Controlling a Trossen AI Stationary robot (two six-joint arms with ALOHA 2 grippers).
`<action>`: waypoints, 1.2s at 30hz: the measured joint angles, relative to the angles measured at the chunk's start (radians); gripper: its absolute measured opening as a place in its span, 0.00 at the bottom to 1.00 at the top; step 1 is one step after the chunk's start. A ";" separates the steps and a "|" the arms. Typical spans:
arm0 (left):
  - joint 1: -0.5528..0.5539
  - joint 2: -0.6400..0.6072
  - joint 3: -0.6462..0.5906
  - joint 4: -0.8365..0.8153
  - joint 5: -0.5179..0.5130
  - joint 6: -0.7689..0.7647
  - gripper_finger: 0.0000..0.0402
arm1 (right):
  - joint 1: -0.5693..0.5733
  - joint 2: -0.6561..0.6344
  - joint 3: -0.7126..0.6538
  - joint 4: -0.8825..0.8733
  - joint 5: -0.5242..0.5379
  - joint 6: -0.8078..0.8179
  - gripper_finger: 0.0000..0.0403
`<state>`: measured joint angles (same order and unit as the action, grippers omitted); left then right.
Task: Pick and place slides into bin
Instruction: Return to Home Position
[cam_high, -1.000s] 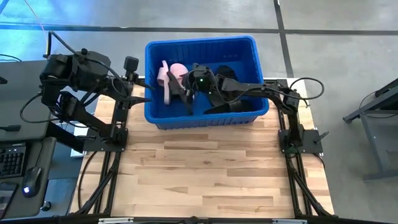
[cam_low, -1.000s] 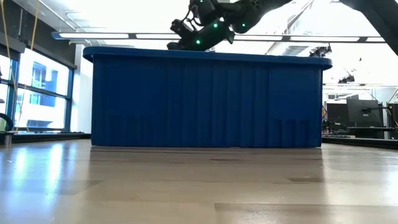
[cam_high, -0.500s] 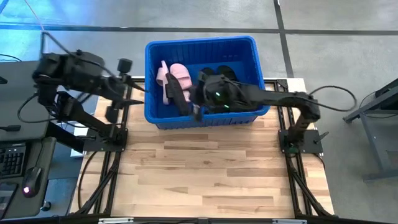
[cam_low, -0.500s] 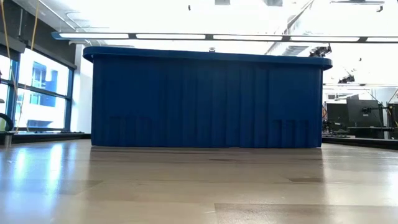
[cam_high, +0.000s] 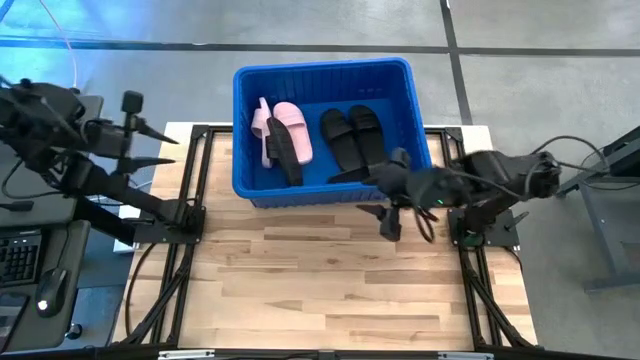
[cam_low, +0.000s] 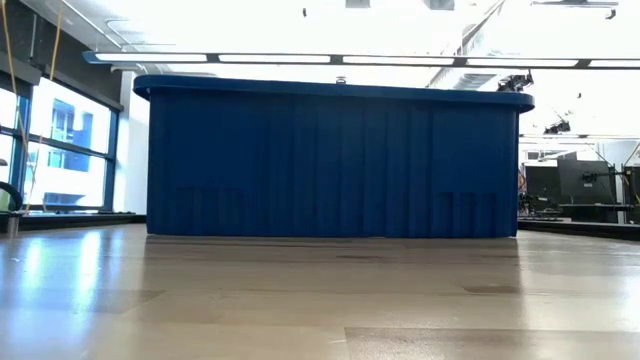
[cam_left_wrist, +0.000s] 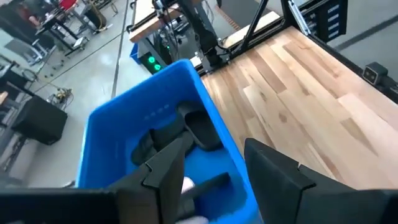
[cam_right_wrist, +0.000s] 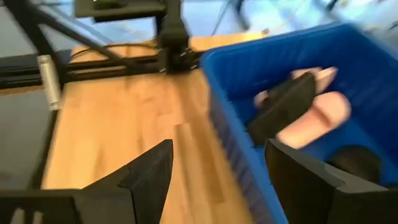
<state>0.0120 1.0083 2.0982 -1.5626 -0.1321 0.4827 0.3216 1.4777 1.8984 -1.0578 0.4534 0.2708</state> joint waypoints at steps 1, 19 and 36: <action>0.000 -0.041 -0.051 0.016 -0.001 -0.014 0.39 | 0.023 -0.027 -0.047 0.030 0.046 -0.002 0.60; 0.001 -0.806 -1.282 0.724 0.195 -0.165 0.39 | 0.069 -0.586 -1.393 1.392 -0.286 -0.024 0.60; 0.000 -1.002 -1.347 0.704 0.025 -0.176 0.39 | 0.069 -1.134 -1.811 1.470 -0.174 -0.062 0.60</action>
<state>0.0124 0.0067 0.7516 -0.8588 -0.1072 0.3067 0.3908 0.3437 0.0875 0.4124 0.2790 0.2086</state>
